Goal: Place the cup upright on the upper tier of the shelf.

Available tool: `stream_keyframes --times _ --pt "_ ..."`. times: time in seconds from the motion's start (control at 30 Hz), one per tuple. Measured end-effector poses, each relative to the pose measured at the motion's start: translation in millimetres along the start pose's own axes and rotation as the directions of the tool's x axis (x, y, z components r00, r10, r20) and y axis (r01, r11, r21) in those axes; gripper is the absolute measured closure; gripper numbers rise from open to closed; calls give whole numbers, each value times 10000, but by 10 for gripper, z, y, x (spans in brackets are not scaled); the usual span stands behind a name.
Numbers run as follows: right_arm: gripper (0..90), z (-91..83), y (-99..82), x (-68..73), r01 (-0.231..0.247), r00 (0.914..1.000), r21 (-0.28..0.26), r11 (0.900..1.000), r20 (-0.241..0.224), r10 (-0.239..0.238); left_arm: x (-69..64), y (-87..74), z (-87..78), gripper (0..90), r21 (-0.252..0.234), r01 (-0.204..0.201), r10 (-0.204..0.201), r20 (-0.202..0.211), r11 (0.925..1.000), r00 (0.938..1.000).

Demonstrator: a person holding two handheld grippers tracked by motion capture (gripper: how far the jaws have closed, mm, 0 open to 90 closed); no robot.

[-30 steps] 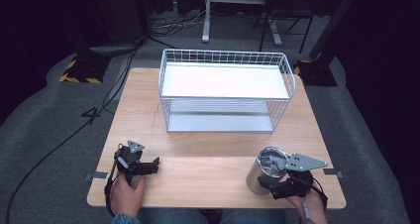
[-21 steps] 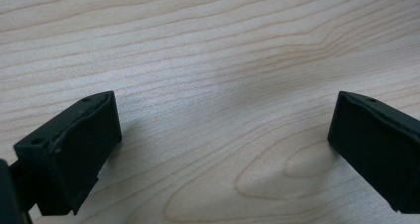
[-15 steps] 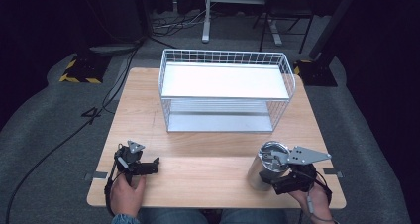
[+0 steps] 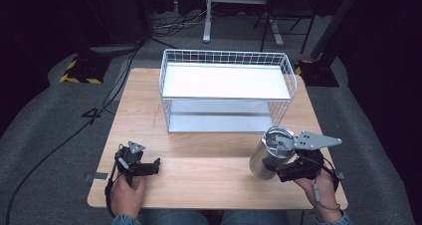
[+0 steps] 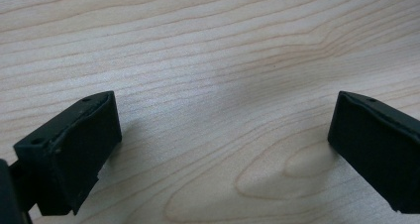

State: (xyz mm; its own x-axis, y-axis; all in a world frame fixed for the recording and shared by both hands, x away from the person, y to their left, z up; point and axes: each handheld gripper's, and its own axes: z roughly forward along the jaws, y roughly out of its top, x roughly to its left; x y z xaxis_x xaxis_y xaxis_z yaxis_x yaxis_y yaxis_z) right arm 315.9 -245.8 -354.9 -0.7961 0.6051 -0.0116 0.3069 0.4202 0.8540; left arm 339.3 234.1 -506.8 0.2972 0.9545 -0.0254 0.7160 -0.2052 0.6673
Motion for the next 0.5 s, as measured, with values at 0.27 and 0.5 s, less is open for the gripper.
stream_keyframes --times 0.27,0.5 --pt "37 -64 292 -74 -203 9990 -286 9994 -395 192 1 2 2 5 -5 -18 18 19 10000 10000" --pt "37 -89 536 -114 45 9997 -271 9996 -256 -52 0 2 2 5 -6 -16 16 19 10000 10000"
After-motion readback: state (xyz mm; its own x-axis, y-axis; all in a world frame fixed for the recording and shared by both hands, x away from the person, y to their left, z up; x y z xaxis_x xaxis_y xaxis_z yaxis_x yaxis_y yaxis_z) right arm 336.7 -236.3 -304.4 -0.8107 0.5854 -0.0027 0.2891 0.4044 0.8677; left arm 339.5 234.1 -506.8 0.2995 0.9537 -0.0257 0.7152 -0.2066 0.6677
